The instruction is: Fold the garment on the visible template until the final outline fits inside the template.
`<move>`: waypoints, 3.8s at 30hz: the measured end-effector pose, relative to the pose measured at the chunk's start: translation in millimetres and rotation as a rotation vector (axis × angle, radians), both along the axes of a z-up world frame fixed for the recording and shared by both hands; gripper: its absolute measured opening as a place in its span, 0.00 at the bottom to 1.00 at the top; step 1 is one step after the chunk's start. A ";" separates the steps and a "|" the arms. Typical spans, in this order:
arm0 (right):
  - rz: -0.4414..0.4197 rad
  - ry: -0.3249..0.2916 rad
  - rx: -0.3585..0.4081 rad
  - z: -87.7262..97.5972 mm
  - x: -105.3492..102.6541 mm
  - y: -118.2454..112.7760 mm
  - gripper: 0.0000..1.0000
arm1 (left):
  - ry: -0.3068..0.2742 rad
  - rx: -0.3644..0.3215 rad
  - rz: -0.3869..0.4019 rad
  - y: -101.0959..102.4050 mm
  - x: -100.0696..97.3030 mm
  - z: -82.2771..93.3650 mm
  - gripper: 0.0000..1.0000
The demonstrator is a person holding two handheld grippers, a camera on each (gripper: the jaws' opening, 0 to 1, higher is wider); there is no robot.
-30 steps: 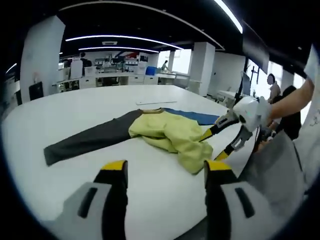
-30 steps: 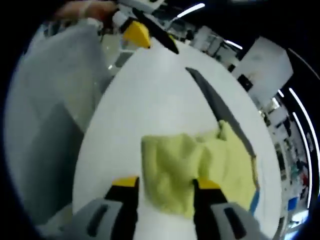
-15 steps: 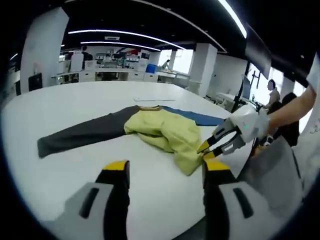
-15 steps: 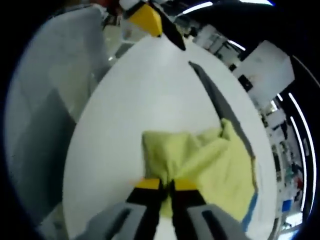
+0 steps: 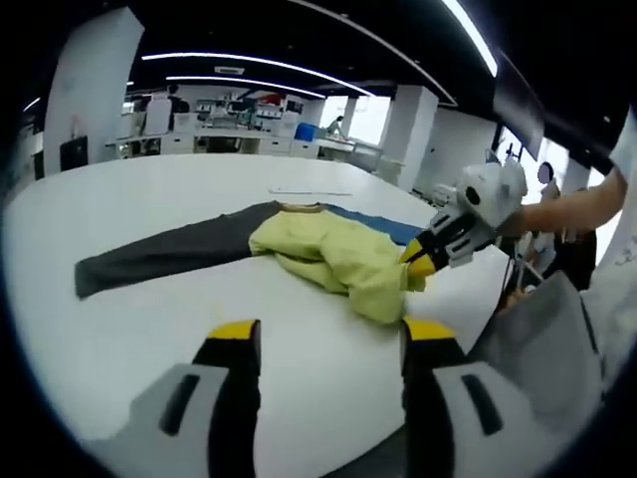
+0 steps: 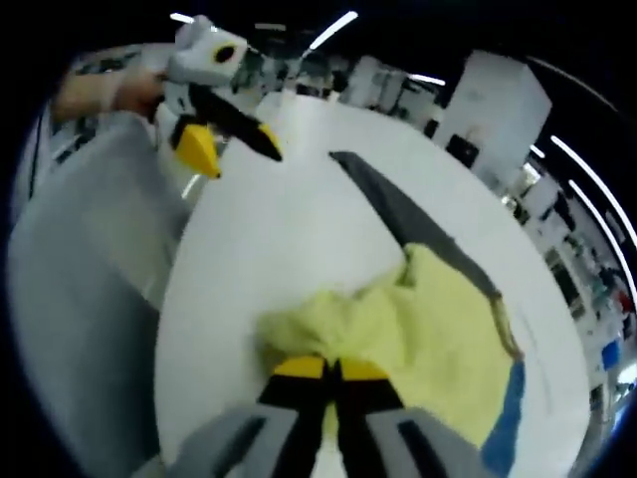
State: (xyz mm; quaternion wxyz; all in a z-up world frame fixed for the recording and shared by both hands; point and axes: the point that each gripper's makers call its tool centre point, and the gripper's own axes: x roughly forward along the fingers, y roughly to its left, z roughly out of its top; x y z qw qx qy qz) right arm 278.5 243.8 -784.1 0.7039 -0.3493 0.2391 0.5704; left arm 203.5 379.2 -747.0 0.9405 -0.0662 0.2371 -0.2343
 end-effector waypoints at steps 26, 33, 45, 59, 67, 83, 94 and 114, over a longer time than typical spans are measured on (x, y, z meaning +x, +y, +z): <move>-0.259 0.063 0.133 41.6 131.8 29.4 0.00 | 0.043 0.002 -0.017 -8.0 9.2 -9.0 0.48; -0.392 0.086 0.105 11.6 178.9 18.7 0.00 | 0.053 -0.007 -0.017 -12.0 15.7 -11.7 0.46; -0.524 0.130 0.055 -19.8 201.8 -14.2 0.00 | 0.071 -0.021 -0.022 -17.3 29.6 -19.2 0.43; -0.557 0.157 0.012 -46.7 210.7 -23.8 0.00 | 0.079 -0.026 -0.060 -36.5 43.9 -19.9 0.40; -0.578 0.171 -0.002 -55.1 206.4 -31.4 0.00 | 0.091 -0.034 -0.072 -41.6 43.3 -24.0 0.38; -0.560 0.111 0.051 -34.5 212.1 -38.4 0.20 | 0.093 -0.048 -0.117 -63.5 50.8 -24.9 0.37; -0.507 0.062 0.077 -16.5 203.9 -53.5 0.60 | 0.097 -0.048 -0.143 -70.2 50.8 -25.7 0.39; -0.482 0.119 0.244 23.3 140.8 -90.9 0.99 | 0.106 -0.053 -0.204 -82.4 59.6 -28.7 0.42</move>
